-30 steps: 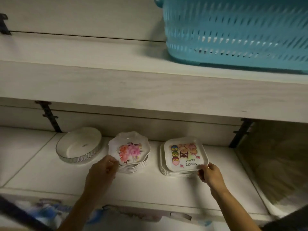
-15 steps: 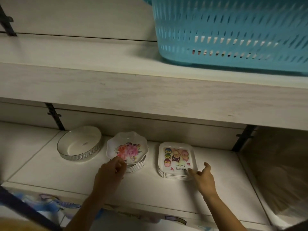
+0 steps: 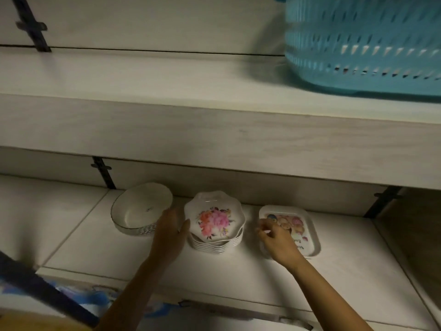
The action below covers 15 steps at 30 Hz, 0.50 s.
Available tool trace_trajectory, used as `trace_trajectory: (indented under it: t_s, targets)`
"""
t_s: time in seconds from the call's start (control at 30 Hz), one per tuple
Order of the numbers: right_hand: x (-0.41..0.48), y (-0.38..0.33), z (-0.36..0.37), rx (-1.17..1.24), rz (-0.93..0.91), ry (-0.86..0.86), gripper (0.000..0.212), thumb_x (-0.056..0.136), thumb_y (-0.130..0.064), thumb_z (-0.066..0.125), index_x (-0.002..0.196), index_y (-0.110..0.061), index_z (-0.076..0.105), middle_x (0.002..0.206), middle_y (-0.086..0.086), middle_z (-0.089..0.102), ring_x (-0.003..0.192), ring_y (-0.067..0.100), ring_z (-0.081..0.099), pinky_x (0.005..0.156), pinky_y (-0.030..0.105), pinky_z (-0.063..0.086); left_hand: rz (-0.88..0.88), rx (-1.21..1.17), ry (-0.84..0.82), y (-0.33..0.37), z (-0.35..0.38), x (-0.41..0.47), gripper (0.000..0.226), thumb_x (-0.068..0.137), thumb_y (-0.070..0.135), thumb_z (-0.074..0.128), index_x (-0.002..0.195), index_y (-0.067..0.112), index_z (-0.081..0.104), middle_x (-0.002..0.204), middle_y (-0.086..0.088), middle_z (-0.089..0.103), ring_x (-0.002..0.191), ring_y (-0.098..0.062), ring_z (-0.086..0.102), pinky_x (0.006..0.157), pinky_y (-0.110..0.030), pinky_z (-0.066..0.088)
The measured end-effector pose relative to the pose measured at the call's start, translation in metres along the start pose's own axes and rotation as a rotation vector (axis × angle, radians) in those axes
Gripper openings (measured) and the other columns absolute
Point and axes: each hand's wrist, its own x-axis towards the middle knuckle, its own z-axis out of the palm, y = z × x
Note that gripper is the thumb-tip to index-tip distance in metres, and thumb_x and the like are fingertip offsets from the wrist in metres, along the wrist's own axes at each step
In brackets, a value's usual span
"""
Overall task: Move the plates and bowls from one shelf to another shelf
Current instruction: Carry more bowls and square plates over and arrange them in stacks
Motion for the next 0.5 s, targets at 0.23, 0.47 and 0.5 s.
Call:
trace_trajectory:
  t_s: [0.23,0.47,0.5]
  targets:
    - [0.015,-0.038,0.041,-0.007,0.010,-0.053,0.048,0.097,-0.022,0.043,0.141,-0.008,0.029,0.145,0.012,0.040,0.128,0.027,0.045,0.096,0.023,0.035,0.010,0.005,-0.217,-0.032,0.014,0.048,0.051,0.087,0.032,0.049,0.132,0.010,0.038,0.134,-0.015,0.049,0.120,-0.032,0.049,0.102,-0.043,0.043]
    - [0.027,-0.036,0.056,-0.064,0.095,0.026,0.055,0.098,-0.013,0.035,0.148,-0.016,0.013,0.146,0.015,0.040,0.130,0.031,0.043,0.105,0.030,0.033,-0.042,-0.141,-0.355,-0.031,0.024,0.029,0.047,0.093,0.009,0.040,0.136,0.004,0.023,0.137,-0.016,0.045,0.118,-0.028,0.050,0.090,-0.027,0.040]
    - [0.029,-0.036,0.056,-0.078,0.101,0.035,0.055,0.098,-0.011,0.034,0.148,-0.016,0.013,0.144,0.016,0.043,0.127,0.033,0.045,0.103,0.030,0.035,-0.054,-0.153,-0.378,-0.030,0.024,0.028,0.048,0.092,0.010,0.042,0.135,0.003,0.023,0.137,-0.016,0.044,0.120,-0.028,0.048,0.089,-0.026,0.039]
